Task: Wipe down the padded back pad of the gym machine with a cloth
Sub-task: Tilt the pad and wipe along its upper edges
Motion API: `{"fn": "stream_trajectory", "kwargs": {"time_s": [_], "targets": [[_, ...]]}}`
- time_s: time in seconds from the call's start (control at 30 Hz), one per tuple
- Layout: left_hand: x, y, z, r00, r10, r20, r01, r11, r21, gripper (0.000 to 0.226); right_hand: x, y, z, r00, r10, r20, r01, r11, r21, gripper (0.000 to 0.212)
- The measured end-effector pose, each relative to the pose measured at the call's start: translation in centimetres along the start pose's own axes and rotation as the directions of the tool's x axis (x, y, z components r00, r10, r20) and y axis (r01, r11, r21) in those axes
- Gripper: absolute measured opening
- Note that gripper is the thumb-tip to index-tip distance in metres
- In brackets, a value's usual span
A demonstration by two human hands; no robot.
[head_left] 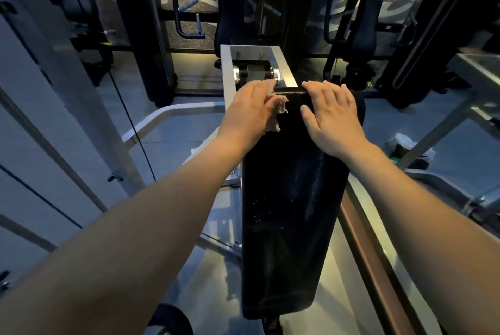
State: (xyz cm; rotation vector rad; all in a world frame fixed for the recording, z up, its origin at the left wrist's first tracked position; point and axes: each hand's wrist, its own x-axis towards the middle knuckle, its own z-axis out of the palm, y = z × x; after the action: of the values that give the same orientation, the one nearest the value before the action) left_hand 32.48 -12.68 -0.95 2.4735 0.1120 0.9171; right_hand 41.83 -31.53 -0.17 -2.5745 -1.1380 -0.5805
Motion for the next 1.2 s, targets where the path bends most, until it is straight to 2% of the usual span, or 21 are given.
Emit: {"fn": "stream_trajectory", "kwargs": {"time_s": [0.07,0.23,0.37,0.53,0.63,0.73,0.9,1.07,1.13,1.2], "targets": [[-0.5,-0.3,1.0,0.995,-0.035,-0.090,0.029,0.997,-0.067,0.039,0.0,0.0,0.7,1.000,0.005,-0.029,-0.006,1.000,-0.015,0.053],[-1.1,1.0,2.8,0.935,-0.290,-0.206,0.248,0.946,-0.207,0.042,0.2,-0.4,1.7,0.995,0.033,-0.092,-0.036,0.999,-0.033,0.055],[-1.5,1.5,3.0,0.868,-0.456,-0.197,0.384,0.868,-0.315,0.048,0.3,-0.6,1.9,0.994,0.040,-0.100,-0.045,0.998,-0.045,0.054],[-5.4,2.1,3.9,0.714,-0.690,-0.122,0.598,0.691,-0.405,0.046,0.7,-1.4,1.6,0.993,0.086,-0.076,-0.086,0.996,0.002,0.059],[-8.7,1.7,4.7,0.685,-0.726,-0.060,0.657,0.650,-0.382,0.047,0.8,-1.5,1.6,0.995,0.088,-0.048,-0.088,0.996,0.004,0.062],[-7.4,1.6,3.7,0.645,-0.764,-0.037,0.681,0.595,-0.427,0.048,0.9,-1.5,1.5,0.994,0.103,-0.023,-0.103,0.995,-0.012,0.063],[-3.1,1.0,1.7,0.678,-0.733,-0.051,0.609,0.599,-0.520,0.049,0.9,-1.4,1.6,0.995,0.097,-0.022,-0.098,0.995,-0.031,0.065],[-7.0,0.2,4.6,0.680,-0.720,-0.139,0.616,0.663,-0.425,0.054,1.0,-1.6,2.0,0.993,0.108,-0.056,-0.111,0.992,-0.053,0.065],[-9.9,-0.8,6.0,0.679,-0.727,-0.105,0.649,0.661,-0.376,0.054,1.1,-1.8,2.1,0.992,0.115,-0.057,-0.119,0.990,-0.074,0.065],[-12.2,-2.0,7.0,0.675,-0.738,-0.006,0.695,0.638,-0.331,0.052,1.1,-2.0,2.0,0.992,0.121,-0.045,-0.125,0.988,-0.090,0.065]]}}
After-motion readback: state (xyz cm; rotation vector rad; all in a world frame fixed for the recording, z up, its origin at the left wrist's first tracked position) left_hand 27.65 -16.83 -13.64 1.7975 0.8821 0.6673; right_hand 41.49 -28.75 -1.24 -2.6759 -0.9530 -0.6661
